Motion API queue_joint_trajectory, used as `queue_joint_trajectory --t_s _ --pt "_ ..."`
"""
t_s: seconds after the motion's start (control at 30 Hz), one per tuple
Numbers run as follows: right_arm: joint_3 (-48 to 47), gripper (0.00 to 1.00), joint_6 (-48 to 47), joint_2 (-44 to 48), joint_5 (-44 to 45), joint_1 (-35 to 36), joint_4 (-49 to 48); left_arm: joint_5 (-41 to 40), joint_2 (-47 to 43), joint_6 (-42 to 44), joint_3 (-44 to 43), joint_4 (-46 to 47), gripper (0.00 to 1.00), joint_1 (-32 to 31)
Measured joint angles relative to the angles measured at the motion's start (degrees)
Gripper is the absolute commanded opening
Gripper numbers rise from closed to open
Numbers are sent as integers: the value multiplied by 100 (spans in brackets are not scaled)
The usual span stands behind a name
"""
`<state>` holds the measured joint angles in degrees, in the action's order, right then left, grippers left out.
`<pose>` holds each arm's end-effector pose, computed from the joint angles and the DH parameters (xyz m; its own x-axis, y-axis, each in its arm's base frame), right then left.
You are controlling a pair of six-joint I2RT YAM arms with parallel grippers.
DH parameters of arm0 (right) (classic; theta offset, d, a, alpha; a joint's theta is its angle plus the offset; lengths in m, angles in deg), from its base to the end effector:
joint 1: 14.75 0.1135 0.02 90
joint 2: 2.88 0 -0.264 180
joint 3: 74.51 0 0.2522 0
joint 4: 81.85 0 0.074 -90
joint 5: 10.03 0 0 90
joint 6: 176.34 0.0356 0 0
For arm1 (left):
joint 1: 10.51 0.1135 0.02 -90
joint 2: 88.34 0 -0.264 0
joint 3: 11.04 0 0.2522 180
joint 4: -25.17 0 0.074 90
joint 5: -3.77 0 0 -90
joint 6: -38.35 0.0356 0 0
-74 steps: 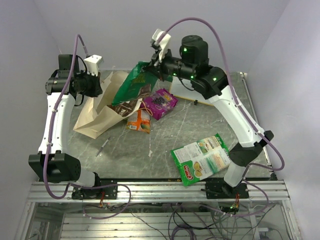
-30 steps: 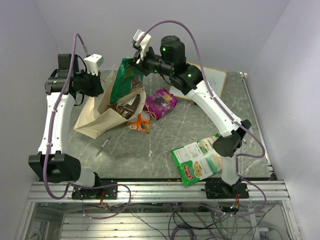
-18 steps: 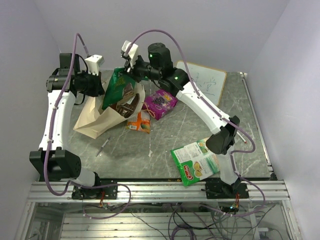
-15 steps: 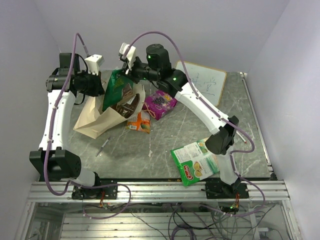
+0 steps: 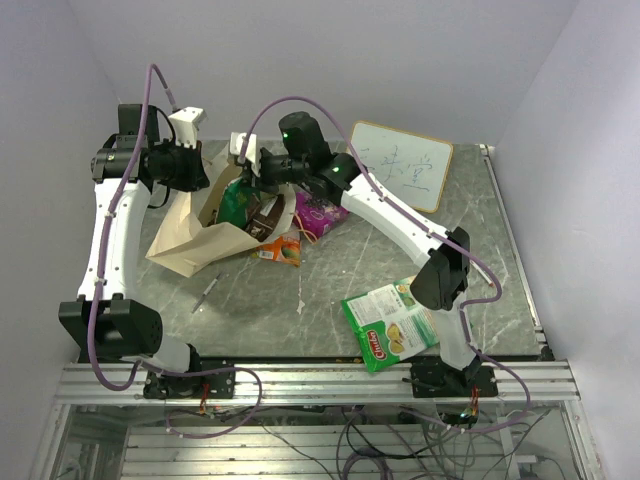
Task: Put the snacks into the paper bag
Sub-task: Place the snack in the paper bag.
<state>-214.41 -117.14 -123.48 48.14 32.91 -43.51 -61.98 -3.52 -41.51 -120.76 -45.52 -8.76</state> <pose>0.3168 0.3755 0.3901 0.3048 -0.3114 -0.9001 -0.9404 0.0515 -0.3362 0.2995 -0.0055 0.4063 -0.6598 0.1404 -0.7382 0.3805 0.9096 -0.1670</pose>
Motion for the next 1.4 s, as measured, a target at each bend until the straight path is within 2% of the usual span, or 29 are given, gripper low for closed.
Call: queue_joint_trajectory --t_s 0.3,0.6,0.87,1.07,1.4 --pt "654 1 -728 216 -262 0 398 -17 46 -37 -31 -11 7 2" --pt "949 16 -1139 522 -271 0 645 -160 50 -72 -31 -11 7 2" --pt "1147 25 -1215 540 -262 0 723 -284 50 -72 -114 -20 7 4" --pt "1147 37 -1268 540 -173 4 809 -358 61 -70 -118 -22 7 7" --pt "1167 41 -1316 546 98 4 1008 -435 118 -55 -170 -39 7 17"
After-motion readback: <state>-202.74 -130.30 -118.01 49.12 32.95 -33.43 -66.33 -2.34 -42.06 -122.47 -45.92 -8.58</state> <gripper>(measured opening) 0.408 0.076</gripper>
